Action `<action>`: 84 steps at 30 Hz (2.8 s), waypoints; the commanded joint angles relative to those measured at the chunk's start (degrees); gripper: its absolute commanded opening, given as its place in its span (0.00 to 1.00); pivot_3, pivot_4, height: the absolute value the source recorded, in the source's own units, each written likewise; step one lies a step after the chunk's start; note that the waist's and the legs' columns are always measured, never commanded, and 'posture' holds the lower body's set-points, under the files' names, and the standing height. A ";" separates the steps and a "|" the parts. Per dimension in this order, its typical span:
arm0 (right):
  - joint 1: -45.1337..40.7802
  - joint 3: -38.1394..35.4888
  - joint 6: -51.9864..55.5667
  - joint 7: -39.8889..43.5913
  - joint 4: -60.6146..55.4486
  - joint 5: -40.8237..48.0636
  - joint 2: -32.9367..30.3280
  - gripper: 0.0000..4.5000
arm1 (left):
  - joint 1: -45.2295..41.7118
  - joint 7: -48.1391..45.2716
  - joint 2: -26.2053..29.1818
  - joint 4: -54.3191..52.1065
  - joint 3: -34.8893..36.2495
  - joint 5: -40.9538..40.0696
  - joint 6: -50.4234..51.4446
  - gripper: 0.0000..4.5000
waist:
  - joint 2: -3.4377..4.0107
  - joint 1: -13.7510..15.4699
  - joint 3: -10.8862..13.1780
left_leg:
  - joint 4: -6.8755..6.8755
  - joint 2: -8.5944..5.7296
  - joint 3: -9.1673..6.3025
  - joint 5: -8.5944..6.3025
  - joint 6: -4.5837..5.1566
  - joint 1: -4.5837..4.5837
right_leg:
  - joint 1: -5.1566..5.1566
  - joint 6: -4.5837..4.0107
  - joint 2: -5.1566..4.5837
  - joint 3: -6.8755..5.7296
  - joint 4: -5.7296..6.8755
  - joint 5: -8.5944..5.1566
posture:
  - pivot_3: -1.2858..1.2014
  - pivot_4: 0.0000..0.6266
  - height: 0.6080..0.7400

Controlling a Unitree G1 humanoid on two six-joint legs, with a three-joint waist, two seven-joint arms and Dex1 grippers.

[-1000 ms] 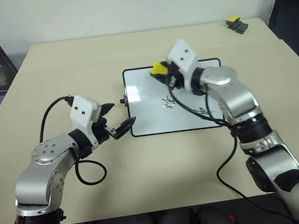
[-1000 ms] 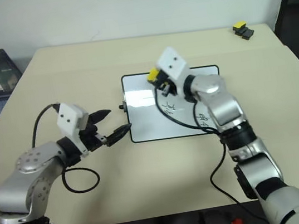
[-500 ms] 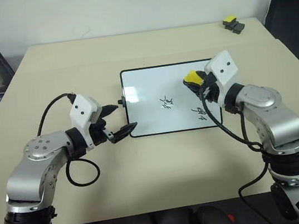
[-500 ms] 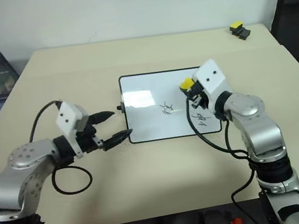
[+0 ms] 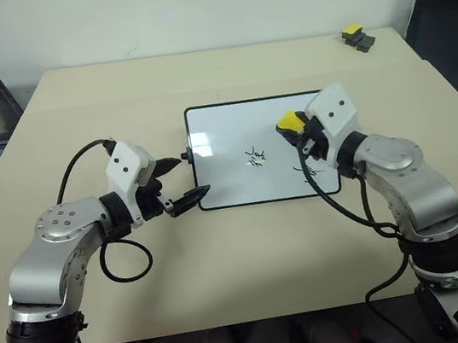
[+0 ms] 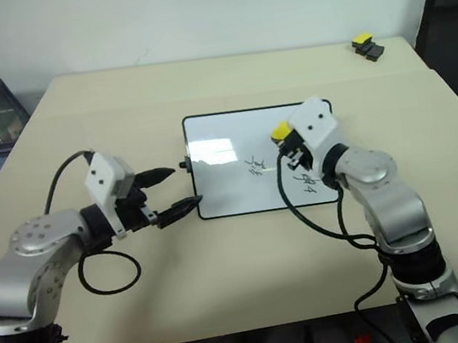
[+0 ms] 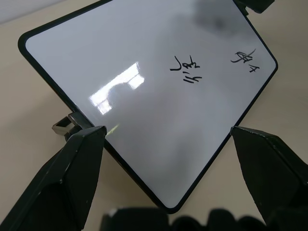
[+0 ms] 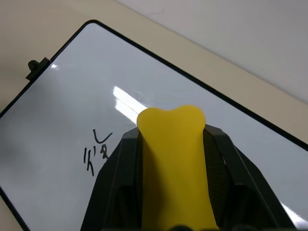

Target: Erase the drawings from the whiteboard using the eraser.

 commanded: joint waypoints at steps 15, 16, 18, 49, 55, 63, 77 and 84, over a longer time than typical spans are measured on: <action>-2.39 6.54 -5.96 -1.87 2.69 -3.04 -1.08 0.30 | -3.65 -9.62 4.68 5.65 -1.07 1.70 -5.66 1.00 | 0.00 -0.03 0.00 | 0.11 0.03 0.00 0.00 0.01 0.01 | -0.04 0.00 0.07 -0.01 0.24 0.00 | 0.52 0.24 1.00; -1.69 6.39 -4.90 -1.37 1.03 -2.79 -1.65 0.30 | -3.76 -9.67 4.93 6.35 -0.96 2.17 -6.18 1.00 | 0.00 -0.01 0.00 | 0.11 0.04 -0.01 0.00 0.01 0.01 | -0.05 0.00 0.09 -0.01 0.25 0.00 | 0.52 0.24 1.00; -0.18 5.12 -3.15 -0.89 -1.97 -2.17 -2.62 0.30 | -3.88 -9.84 5.20 7.16 -0.85 2.51 -6.79 1.00 | 0.00 0.05 0.00 | 0.11 0.04 -0.01 0.00 0.01 0.01 | -0.06 0.00 0.10 -0.01 0.26 0.00 | 0.52 0.24 1.00; 24.61 -4.80 -8.81 1.08 -23.16 11.14 -4.71 0.30 | -5.76 -12.97 3.93 10.52 -2.62 3.38 -10.33 1.00 | -0.01 -0.08 -0.01 | 0.38 0.03 -0.05 -0.05 0.12 0.04 | -0.06 0.01 0.19 0.01 0.67 -0.01 | 0.52 0.24 1.00; 21.87 -3.28 -13.01 -0.35 -19.13 7.38 -6.32 0.30 | -4.71 -12.96 4.43 10.95 -2.46 3.85 -10.49 1.00 | -0.01 -0.07 -0.01 | 0.55 0.03 -0.06 -0.05 0.13 0.04 | 0.06 0.01 0.19 0.01 0.62 -0.01 | 0.52 0.24 1.00; 0.77 8.18 -18.77 -3.85 3.25 -3.13 -1.59 0.30 | -3.28 -13.02 4.38 11.44 -3.05 4.78 -11.24 1.00 | 0.00 -0.23 -0.01 | 0.69 0.08 -0.10 -0.05 0.14 0.09 | 0.00 0.00 0.26 0.04 0.89 0.00 | 0.52 0.24 1.00; -8.47 9.96 -34.77 -3.10 32.46 -8.08 3.71 0.30 | -2.76 -13.49 5.03 10.87 -2.37 4.38 -11.03 1.00 | -0.01 0.16 -0.01 | 0.77 0.11 -0.09 -0.06 0.14 -0.02 | 0.06 -0.02 0.20 -0.03 0.73 0.01 | 0.52 0.24 1.00; -7.05 9.88 -38.35 -3.30 41.82 -8.85 6.18 0.30 | -2.52 -13.64 4.70 10.27 -2.47 4.10 -10.78 1.00 | -0.03 -0.17 -0.03 | 0.81 0.11 -0.08 -0.06 0.14 0.06 | 0.08 -0.02 0.20 0.02 0.85 0.01 | 0.52 0.24 1.00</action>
